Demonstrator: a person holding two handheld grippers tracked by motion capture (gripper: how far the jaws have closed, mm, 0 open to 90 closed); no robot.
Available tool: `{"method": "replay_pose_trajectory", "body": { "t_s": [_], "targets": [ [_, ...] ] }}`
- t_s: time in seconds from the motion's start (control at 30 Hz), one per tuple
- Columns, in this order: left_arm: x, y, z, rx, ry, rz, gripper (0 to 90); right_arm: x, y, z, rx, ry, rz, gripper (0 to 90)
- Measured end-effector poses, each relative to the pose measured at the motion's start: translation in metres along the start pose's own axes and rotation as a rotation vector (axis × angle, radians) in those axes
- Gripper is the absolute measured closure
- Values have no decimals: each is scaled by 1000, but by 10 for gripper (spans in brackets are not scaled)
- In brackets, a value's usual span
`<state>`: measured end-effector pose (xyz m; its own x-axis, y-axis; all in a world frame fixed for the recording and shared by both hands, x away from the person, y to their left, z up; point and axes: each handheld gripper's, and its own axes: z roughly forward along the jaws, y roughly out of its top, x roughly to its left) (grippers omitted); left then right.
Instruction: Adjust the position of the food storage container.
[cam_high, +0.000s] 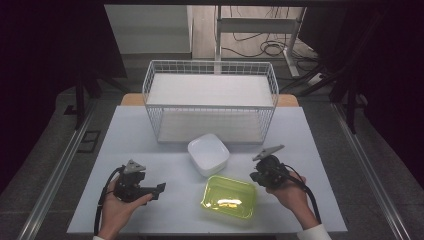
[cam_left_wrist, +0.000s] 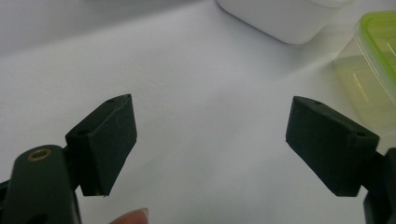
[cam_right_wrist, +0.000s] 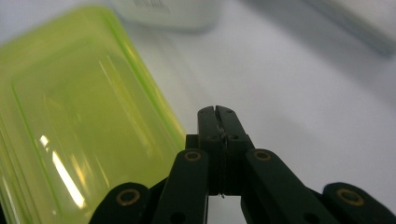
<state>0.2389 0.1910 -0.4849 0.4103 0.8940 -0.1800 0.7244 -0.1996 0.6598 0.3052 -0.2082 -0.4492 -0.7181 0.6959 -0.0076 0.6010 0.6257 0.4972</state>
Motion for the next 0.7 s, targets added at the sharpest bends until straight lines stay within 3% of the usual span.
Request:
{"method": "replay_pose_trajectory", "body": {
  "t_s": [0.1, 0.23, 0.43, 0.7],
  "targets": [
    [0, 1, 1, 2, -3, 0, 160, -3, -27, -5, 33, -10, 52, 890],
    [-1, 2, 3, 6, -9, 4, 160, 4, -44, -5, 69, 4, 69, 890],
    [-2, 3, 4, 11, -15, 6, 159, 11, -45, 4, 106, 21, 61, 890],
    [-1, 2, 3, 12, -10, 4, 159, 12, -38, 9, 110, 20, 46, 890]
  ]
}}
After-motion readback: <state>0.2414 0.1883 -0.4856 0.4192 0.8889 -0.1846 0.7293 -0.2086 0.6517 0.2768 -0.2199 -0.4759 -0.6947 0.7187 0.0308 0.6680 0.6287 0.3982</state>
